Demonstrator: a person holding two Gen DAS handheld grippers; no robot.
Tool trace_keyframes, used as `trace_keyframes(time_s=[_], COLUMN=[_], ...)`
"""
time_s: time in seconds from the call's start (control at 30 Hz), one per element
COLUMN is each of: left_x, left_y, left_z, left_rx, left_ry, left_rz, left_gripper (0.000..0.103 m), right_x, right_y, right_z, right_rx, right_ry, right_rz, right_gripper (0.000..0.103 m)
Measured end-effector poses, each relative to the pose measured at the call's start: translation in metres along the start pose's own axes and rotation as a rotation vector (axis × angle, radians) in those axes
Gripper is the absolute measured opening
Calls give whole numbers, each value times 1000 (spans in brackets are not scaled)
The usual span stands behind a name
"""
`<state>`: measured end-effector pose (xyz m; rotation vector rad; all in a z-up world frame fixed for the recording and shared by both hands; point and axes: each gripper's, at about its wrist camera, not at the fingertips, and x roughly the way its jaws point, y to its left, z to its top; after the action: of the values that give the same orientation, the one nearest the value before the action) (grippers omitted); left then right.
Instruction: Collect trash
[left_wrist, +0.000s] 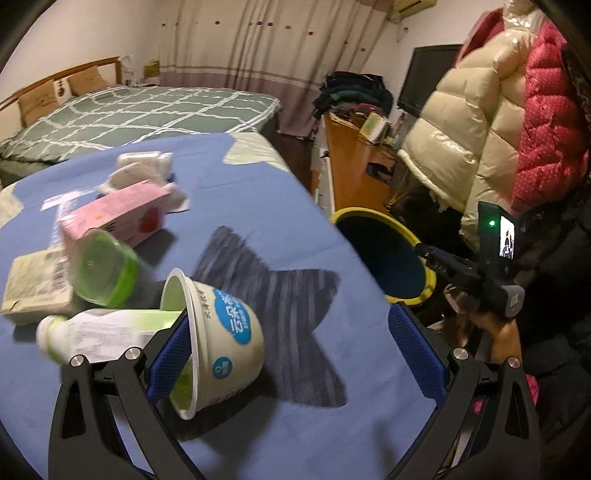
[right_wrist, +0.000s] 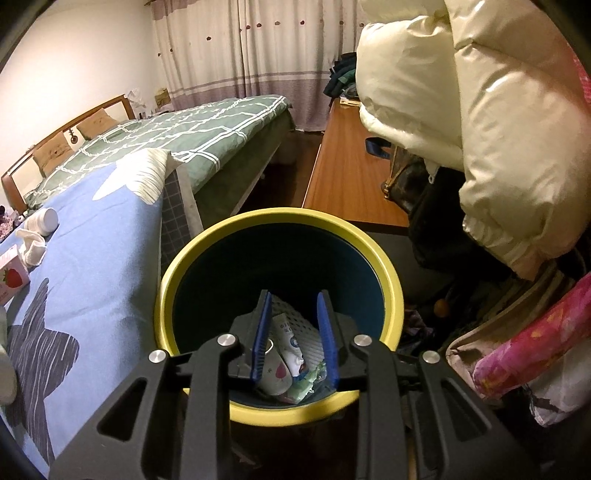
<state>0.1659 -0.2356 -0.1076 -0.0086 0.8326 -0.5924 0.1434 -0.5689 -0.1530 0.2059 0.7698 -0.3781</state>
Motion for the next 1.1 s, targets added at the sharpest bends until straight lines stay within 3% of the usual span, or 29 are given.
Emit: trace_keyframes(time_s=[0.27,0.4,0.7,0.93,1.1], left_x=[35,22,-42,-62,-52], left_y=[-40,-42,-19,11,47], left_z=[11,10,11,-22,-42], left_rx=[93,103,82,65,-31], left_ry=[41,20,-76,-63,2], left_rz=[-23,-18,28,117,164], left_gripper=[98,98,98,98,98], right_x=[-9,-11,-8,-12,-14], right_y=[-10,-14,-11,-6,3], right_z=[-3,-6,-12,-12,-11], right_rx=[20,28,36,35,17], right_ry=[-14,-16,-9,-19,-24], right_rz=[6,10,46,74,94], right_gripper=[26,26,27,27,28])
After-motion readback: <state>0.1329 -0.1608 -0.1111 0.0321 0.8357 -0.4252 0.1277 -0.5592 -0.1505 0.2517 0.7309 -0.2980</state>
